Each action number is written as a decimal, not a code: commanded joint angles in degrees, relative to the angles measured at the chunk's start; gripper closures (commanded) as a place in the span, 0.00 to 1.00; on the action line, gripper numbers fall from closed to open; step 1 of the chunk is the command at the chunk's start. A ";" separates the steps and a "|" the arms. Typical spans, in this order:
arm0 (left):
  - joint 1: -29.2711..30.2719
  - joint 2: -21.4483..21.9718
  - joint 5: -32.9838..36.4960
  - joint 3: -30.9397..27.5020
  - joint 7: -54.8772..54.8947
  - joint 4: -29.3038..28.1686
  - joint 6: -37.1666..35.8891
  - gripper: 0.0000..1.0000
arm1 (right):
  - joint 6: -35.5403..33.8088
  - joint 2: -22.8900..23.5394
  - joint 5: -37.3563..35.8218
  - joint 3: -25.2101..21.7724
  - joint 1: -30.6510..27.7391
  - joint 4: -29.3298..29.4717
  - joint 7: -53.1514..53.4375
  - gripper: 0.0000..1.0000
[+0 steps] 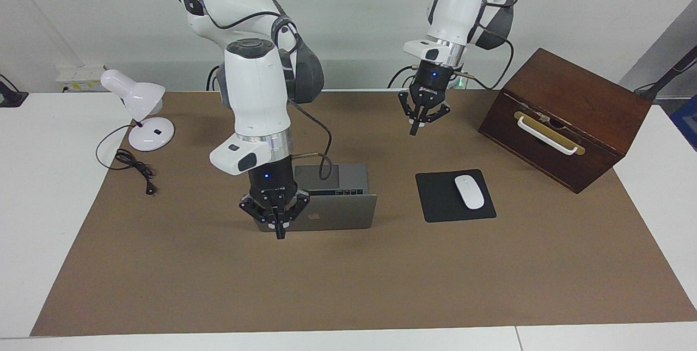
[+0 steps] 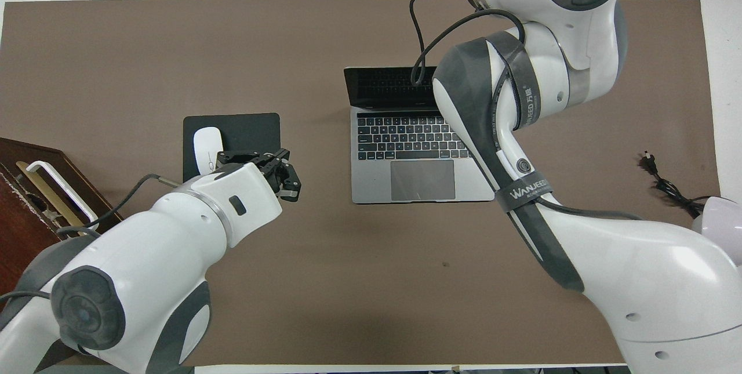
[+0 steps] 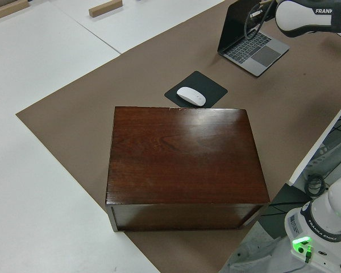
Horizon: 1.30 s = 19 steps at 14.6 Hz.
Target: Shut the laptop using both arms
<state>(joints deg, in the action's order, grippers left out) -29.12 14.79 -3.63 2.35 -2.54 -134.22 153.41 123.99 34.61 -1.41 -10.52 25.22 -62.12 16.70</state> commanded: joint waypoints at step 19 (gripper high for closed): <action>-9.63 -27.87 -0.15 -1.20 3.25 -5.53 44.41 1.00 | -9.03 2.22 12.75 -0.47 -0.53 0.95 0.97 1.00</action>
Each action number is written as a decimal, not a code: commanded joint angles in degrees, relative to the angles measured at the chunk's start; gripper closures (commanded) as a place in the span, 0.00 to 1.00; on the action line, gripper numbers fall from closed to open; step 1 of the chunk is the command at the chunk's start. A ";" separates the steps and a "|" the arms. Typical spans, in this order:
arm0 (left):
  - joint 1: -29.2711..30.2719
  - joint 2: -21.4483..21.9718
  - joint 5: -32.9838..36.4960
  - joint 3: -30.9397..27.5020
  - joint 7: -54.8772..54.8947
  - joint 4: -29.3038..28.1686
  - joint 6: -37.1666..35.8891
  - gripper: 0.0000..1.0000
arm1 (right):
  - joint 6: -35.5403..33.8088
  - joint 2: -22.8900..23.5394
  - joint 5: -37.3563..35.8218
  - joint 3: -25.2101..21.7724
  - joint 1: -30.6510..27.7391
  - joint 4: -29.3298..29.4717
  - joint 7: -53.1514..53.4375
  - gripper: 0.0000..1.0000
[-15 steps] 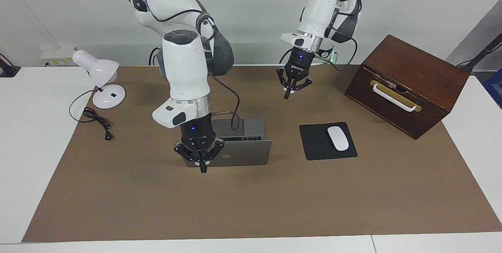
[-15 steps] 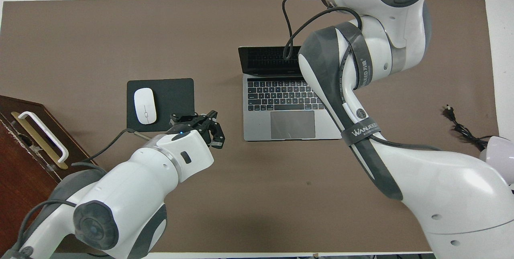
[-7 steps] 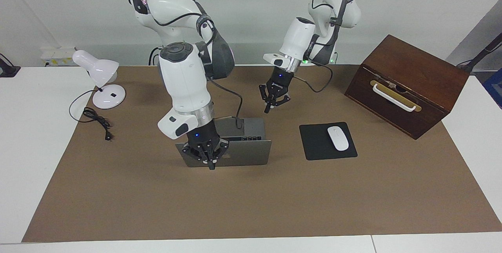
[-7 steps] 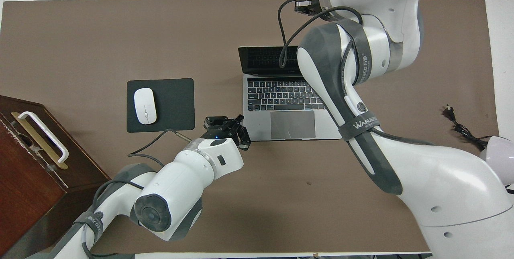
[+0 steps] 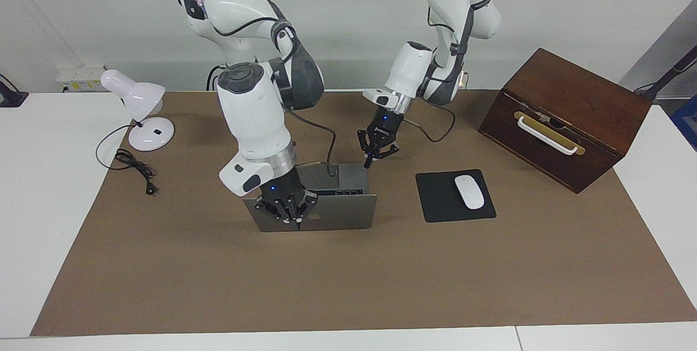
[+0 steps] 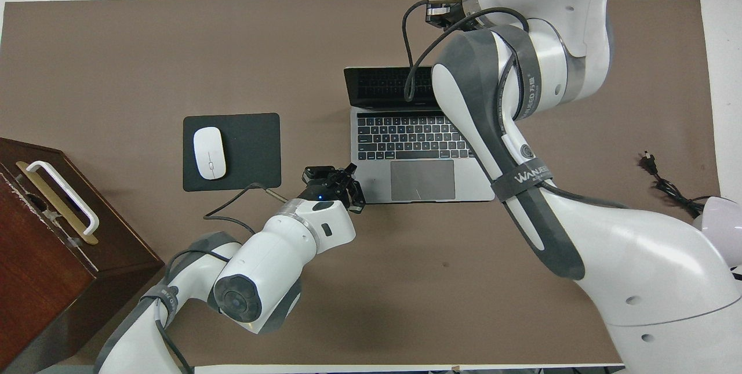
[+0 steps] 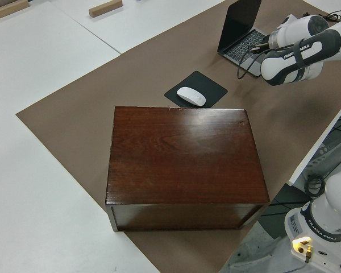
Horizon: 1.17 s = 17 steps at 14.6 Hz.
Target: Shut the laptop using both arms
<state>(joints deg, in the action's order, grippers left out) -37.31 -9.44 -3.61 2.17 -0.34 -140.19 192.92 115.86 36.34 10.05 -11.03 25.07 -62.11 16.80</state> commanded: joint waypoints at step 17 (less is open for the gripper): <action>-2.33 -8.49 -0.17 -1.12 8.34 -0.70 7.74 1.00 | -11.01 0.04 10.60 -1.19 0.07 -0.90 4.11 1.00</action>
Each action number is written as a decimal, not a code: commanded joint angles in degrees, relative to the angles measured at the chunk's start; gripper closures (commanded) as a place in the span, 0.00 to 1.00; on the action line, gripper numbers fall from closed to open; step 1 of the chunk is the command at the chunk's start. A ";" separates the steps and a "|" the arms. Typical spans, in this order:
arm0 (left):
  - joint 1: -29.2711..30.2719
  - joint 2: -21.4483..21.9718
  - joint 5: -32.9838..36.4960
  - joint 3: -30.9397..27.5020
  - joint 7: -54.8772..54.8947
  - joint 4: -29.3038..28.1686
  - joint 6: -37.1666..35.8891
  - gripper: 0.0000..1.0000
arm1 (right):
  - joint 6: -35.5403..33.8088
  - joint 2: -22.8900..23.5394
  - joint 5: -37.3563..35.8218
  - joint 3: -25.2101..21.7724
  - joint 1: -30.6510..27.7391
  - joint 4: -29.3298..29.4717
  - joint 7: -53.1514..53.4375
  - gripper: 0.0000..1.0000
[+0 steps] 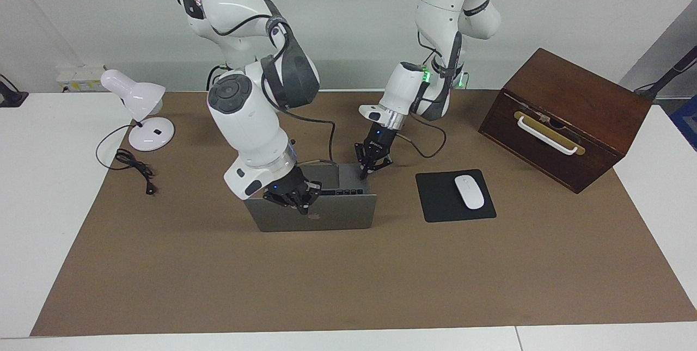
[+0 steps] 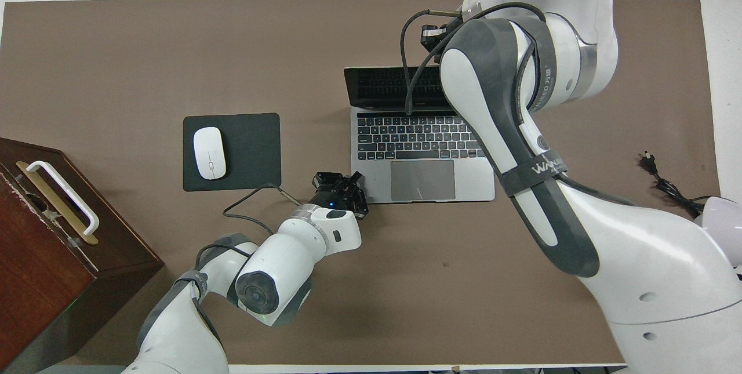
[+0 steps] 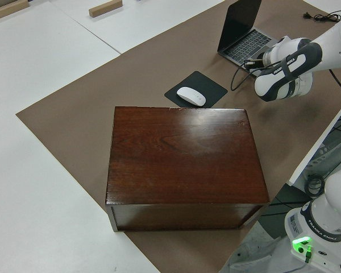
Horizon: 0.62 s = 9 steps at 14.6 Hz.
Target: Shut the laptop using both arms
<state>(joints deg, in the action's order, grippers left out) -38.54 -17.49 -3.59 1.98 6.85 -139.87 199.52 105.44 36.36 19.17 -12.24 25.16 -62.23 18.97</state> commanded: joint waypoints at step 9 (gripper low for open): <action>-1.98 0.27 -0.19 -0.92 2.03 -5.14 1.14 1.00 | -10.43 -0.76 7.37 -0.25 -0.28 -5.25 9.68 1.00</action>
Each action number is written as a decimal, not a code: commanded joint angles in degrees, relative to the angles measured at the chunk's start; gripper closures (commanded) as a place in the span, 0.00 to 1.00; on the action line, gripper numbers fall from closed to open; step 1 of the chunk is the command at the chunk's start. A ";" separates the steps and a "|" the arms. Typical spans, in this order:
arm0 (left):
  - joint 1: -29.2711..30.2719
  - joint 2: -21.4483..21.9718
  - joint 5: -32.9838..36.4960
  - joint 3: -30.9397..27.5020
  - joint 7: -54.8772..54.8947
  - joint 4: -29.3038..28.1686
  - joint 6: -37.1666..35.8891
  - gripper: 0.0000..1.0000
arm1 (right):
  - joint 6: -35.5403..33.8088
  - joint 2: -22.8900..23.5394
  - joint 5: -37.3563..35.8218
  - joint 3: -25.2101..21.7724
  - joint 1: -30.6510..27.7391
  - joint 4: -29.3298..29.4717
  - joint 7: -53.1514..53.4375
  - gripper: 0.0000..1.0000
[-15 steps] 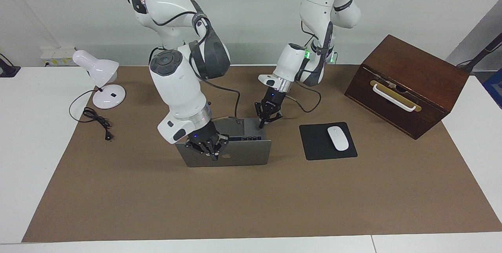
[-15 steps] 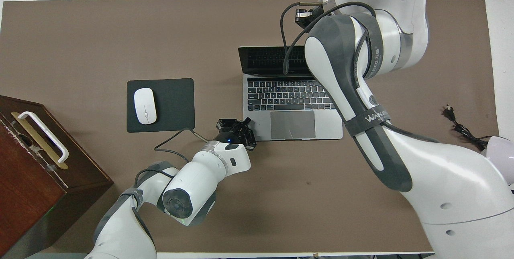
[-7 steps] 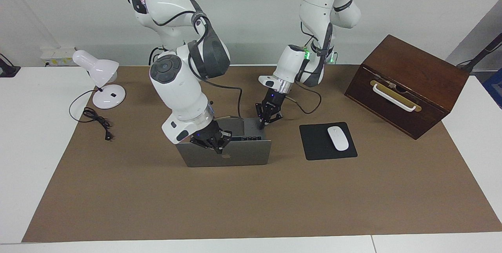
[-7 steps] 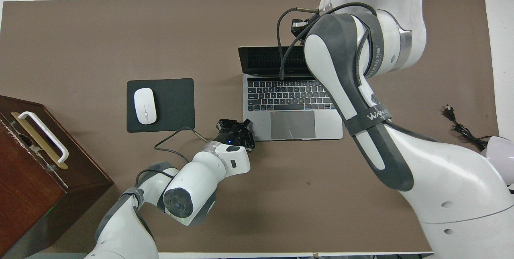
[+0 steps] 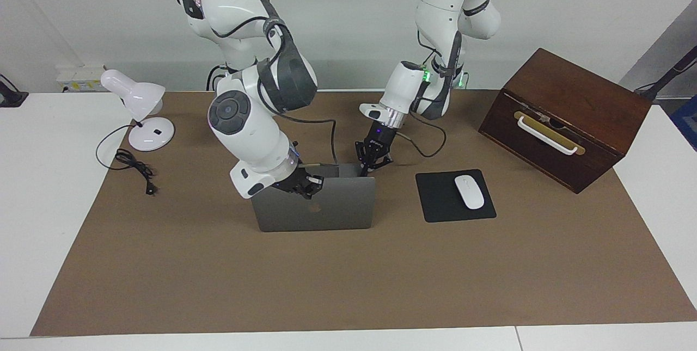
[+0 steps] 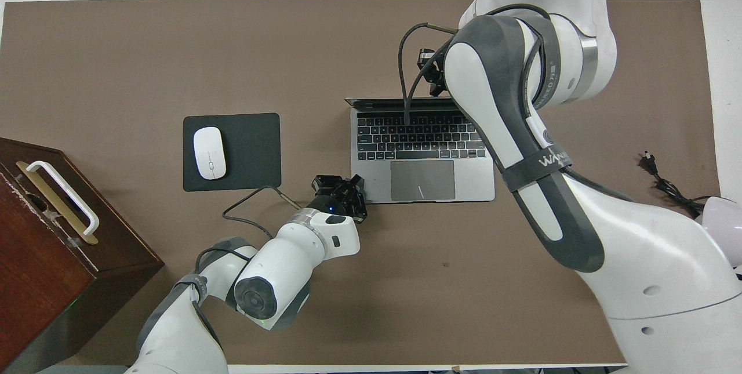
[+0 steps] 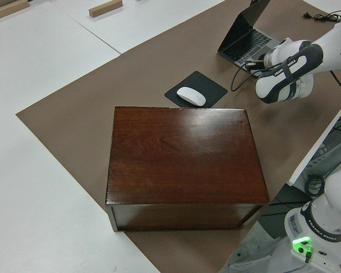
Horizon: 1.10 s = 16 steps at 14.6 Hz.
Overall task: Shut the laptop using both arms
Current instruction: 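Push the laptop lid down toward the keyboard with the right gripper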
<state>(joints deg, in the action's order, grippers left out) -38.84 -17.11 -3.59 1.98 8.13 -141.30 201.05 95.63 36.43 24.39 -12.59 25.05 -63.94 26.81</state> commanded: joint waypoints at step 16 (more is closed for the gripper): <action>-2.21 0.06 -0.19 -0.93 1.98 -6.09 -0.39 1.00 | 9.66 -0.84 5.66 3.28 0.71 -17.62 6.15 1.00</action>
<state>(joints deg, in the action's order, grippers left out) -39.30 -16.02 -3.59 1.91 9.52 -143.44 202.13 103.02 36.68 28.30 -9.95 25.66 -78.18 32.19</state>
